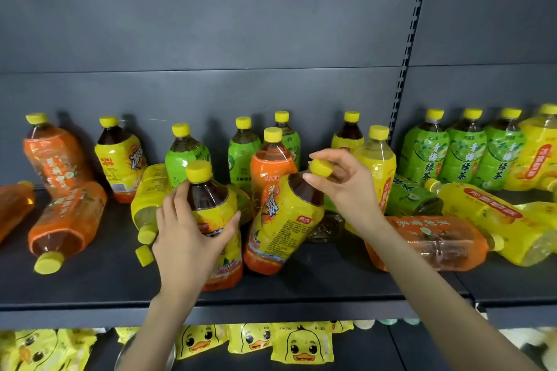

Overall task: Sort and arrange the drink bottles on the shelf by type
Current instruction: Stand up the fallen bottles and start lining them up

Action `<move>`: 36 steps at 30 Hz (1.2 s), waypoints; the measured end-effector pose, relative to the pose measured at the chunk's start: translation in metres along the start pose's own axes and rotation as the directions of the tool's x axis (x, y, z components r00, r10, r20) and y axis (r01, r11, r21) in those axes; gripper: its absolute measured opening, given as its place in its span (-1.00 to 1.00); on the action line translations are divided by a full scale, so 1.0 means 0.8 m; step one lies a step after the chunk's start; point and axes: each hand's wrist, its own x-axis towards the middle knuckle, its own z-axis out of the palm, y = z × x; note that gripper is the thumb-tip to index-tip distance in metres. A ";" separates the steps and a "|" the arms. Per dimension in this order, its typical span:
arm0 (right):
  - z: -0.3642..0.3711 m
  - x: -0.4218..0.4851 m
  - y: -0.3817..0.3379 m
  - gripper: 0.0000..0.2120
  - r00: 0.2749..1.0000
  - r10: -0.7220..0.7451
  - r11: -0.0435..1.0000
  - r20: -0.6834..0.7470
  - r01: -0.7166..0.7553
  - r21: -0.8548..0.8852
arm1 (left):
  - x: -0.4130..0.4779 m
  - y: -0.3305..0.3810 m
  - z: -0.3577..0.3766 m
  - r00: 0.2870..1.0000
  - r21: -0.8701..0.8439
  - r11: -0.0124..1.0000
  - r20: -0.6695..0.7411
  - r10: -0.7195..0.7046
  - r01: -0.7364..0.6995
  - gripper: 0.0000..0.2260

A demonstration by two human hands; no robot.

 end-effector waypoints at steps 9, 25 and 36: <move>0.084 -0.015 0.016 -0.55 0.971 -0.137 0.968 0.196 0.173 -0.184 | -0.001 -0.003 0.000 1.000 -0.005 1.000 -0.020 -0.001 0.001 -0.20; 0.063 -0.042 0.043 -0.08 0.970 0.037 0.955 0.241 0.036 -0.294 | -0.025 -0.017 0.001 0.998 -0.210 0.977 0.053 -0.023 0.034 -0.18; 0.052 -0.070 0.024 -0.27 0.997 -0.060 0.875 0.048 0.076 -0.478 | -0.041 -0.032 -0.015 0.988 -0.310 0.951 0.151 0.043 0.006 -0.25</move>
